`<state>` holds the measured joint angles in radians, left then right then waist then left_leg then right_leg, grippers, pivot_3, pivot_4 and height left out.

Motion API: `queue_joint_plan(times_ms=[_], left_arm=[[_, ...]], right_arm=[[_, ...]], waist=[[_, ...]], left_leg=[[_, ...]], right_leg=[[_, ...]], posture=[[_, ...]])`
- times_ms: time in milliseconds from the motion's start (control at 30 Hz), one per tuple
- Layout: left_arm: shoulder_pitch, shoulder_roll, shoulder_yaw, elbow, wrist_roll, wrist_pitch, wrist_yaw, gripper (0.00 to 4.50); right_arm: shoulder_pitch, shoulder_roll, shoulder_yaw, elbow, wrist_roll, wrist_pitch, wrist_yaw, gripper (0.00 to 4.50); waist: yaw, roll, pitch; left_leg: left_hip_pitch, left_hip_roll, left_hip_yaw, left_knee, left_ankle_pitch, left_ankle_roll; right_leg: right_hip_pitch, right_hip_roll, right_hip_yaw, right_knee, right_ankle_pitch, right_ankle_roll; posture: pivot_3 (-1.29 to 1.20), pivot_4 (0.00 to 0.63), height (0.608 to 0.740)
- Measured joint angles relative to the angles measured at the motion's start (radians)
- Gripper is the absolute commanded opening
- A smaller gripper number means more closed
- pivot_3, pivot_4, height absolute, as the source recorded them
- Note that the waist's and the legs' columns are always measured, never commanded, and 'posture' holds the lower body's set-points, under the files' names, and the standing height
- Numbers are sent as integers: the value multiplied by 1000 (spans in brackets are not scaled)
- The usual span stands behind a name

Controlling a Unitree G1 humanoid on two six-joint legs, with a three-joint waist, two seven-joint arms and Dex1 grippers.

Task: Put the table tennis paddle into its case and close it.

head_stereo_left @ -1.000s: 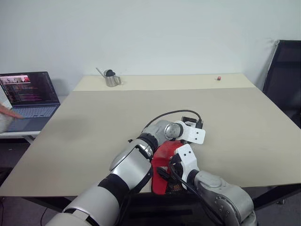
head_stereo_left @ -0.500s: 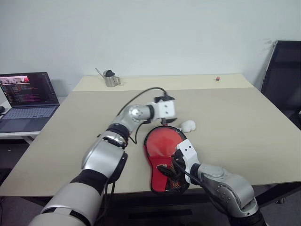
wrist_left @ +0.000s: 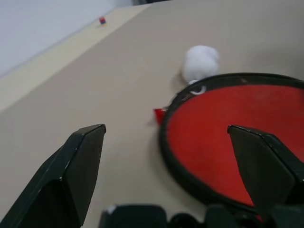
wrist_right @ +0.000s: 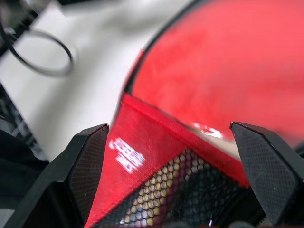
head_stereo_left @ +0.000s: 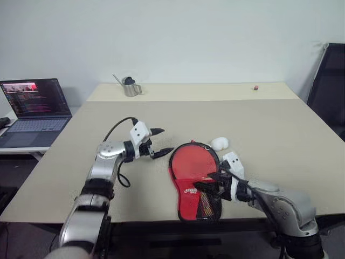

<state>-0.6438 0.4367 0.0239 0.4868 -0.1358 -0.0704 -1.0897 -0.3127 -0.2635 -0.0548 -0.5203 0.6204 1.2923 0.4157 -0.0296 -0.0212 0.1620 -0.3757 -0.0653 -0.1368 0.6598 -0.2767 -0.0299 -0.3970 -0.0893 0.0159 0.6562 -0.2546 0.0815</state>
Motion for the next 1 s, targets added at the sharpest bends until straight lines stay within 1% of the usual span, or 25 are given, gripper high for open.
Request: queue_joint_plan(times_ms=[67, 167, 267, 367, 433, 500, 567, 667, 767, 933, 1000], left_arm=[[42, -2, -9, -129, -24, 84, 21, 4487], [76, -3, -36, -240, -41, 152, 31, 4487], [95, -8, -79, -296, -44, 189, 31, 4487], [97, -39, -125, -298, -35, 198, 51, 4487], [96, -75, -154, -290, -27, 195, 69, 4487], [95, -95, -181, -265, -9, 184, 84, 4487], [88, -119, -211, -222, 18, 164, 98, 4487], [83, -128, -233, -198, 38, 141, 106, 4487], [82, -129, -239, -197, 45, 125, 110, 4487], [87, -122, -242, -199, 46, 126, 118, 4487], [92, -120, -242, -201, 46, 126, 119, 4487]], right_arm=[[-19, -21, -39, -24, 47, 17, 17, 4500], [-36, -73, -94, -29, 95, 31, 38, 4500], [-70, -124, -162, -25, 139, 39, 51, 4500], [-111, -195, -181, 12, 152, 24, 81, 4500], [-139, -254, -170, 71, 132, -23, 103, 4500], [-175, -298, -131, 148, 62, -111, 115, 4500], [-248, -328, -82, 303, -33, -229, 121, 4500], [-346, -317, -35, 502, -123, -329, 123, 4500], [-438, -265, -8, 693, -191, -410, 104, 4500], [-536, -158, -1, 934, -245, -510, 93, 4500], [-561, -132, -1, 1002, -250, -541, 87, 4500]], waist=[[0, 0, 0], [1, 1, 0], [1, 1, 1], [1, 2, 1], [1, 2, 1], [1, 2, 1], [-5, 2, 1], [-7, 2, 2], [-6, 3, 2], [-3, 3, 2], [-2, 4, 2]], left_leg=[[-7, 0, 1, 1, 0, 0], [-7, 1, 2, 1, 0, 0], [-7, 1, 3, 0, 0, 0], [-7, 1, 3, 1, 0, 0], [-7, 1, 4, 1, 0, 0], [-7, 0, 4, 1, 0, 0], [-6, -5, 5, 0, 0, 0], [-6, -6, 5, 0, 0, 0], [-7, -6, 4, 0, 0, 0], [-8, -8, 4, 0, 0, 0], [-8, -8, 4, 0, 0, -1]], right_leg=[[-8, 0, 0, 2, 0, -1], [-8, 0, 1, 2, 0, -1], [-8, 0, 1, 1, 0, -1], [-8, 1, 0, 1, 0, -1], [-7, 0, 1, 1, 0, -1], [-7, 0, 1, 1, 0, -1], [-8, 1, 1, 2, 1, -1], [-9, 1, 2, 2, 1, -2], [-9, 0, 3, 2, 0, -2], [-10, -1, 3, 0, 0, -2], [-10, -2, 3, 0, 0, -2]], posture=[[0, 150, 740], [0, 150, 740], [0, 150, 740], [0, 150, 740], [0, 150, 740], [0, 150, 740], [0, 150, 740], [0, 150, 740], [0, 150, 740], [0, 150, 740], [0, 150, 740]])
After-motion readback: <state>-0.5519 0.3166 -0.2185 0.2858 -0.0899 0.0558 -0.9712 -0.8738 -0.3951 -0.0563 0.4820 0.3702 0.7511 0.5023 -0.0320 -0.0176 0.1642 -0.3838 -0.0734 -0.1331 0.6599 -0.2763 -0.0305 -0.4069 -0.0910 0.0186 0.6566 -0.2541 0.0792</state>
